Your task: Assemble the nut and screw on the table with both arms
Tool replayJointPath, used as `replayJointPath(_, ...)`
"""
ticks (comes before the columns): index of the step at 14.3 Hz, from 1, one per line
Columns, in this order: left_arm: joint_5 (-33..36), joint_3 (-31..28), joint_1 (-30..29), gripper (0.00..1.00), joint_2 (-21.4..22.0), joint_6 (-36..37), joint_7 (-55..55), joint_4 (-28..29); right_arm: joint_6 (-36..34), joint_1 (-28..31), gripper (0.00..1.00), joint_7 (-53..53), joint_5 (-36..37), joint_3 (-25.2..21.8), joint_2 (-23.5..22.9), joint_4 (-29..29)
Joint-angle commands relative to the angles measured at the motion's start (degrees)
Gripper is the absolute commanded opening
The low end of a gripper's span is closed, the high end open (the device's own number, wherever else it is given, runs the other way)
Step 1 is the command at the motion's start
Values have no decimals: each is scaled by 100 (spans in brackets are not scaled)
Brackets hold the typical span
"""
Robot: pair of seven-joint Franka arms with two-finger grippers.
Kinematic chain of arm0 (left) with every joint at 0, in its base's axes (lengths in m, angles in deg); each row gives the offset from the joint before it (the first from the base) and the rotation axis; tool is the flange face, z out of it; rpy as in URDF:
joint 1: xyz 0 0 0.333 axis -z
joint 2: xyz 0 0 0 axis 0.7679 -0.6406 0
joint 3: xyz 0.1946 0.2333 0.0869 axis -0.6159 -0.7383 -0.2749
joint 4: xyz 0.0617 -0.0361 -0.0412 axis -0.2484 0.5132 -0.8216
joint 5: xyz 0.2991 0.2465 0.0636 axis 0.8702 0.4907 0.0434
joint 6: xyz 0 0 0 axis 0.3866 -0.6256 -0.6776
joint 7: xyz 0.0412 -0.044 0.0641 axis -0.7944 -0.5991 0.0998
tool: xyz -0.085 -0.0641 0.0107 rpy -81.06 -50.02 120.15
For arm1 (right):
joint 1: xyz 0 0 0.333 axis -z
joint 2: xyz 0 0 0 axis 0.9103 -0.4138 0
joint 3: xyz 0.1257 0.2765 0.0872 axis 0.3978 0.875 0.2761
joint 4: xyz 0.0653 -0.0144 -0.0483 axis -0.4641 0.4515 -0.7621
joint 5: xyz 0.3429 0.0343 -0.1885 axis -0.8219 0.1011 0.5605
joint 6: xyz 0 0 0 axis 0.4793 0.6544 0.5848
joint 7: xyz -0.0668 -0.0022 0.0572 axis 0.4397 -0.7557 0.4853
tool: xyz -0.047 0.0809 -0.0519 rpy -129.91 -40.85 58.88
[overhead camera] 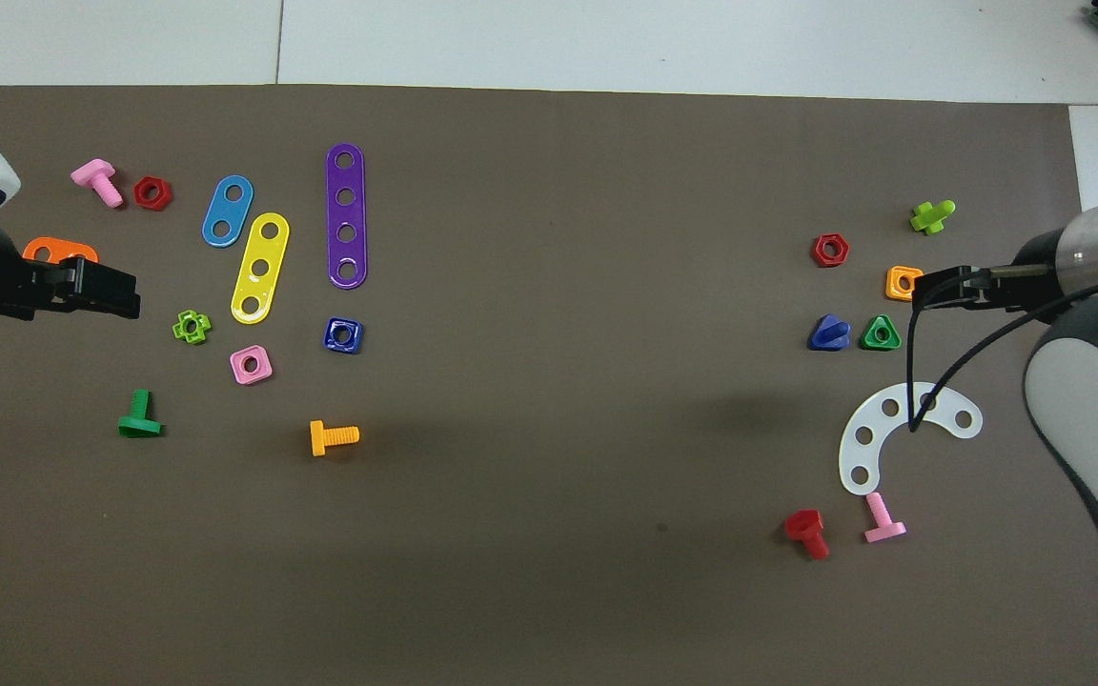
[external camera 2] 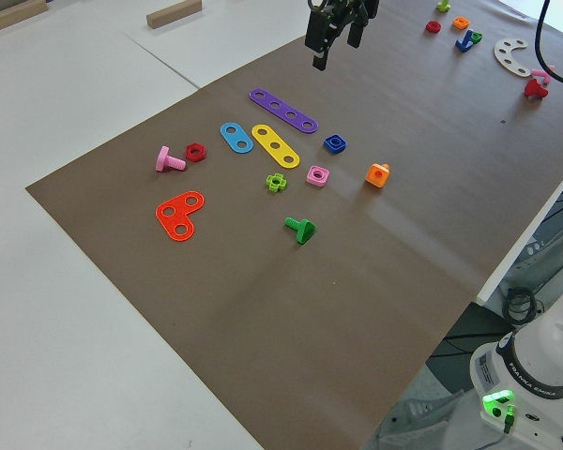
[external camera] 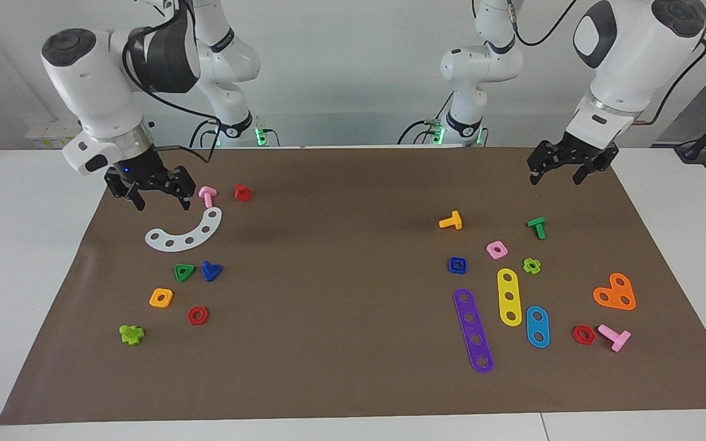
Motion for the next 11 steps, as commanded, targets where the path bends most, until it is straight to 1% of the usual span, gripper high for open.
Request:
replayJointPath(1,58,42,-74,100,67,57,22,56,793,-129,100,240,-150,42,-485,298)
replayJointPath(2,58,42,-74,100,67,57,22,56,1161,-138,100,414,-150,42,-706,438)
replayJointPath(4,58,42,-74,100,67,57,22,56,1944,-147,100,696,-150,42,-910,833)
replayJointPath(6,58,42,-74,100,67,57,22,56,2314,-130,99,1064,-150,33,-998,1220)
replayJointPath(8,58,42,-74,100,67,57,22,56,2797,-121,92,1127,-150,33,-1112,1484)
replayJointPath(9,58,42,-74,100,67,57,22,65,2895,-130,88,1136,-150,42,-1138,1529)
replayJointPath(10,58,42,-74,100,67,57,22,56,2914,-138,81,1136,-150,42,-1147,1581)
replayJointPath(11,58,42,-74,100,67,57,22,56,2940,-138,72,1171,-150,33,-1148,1608)
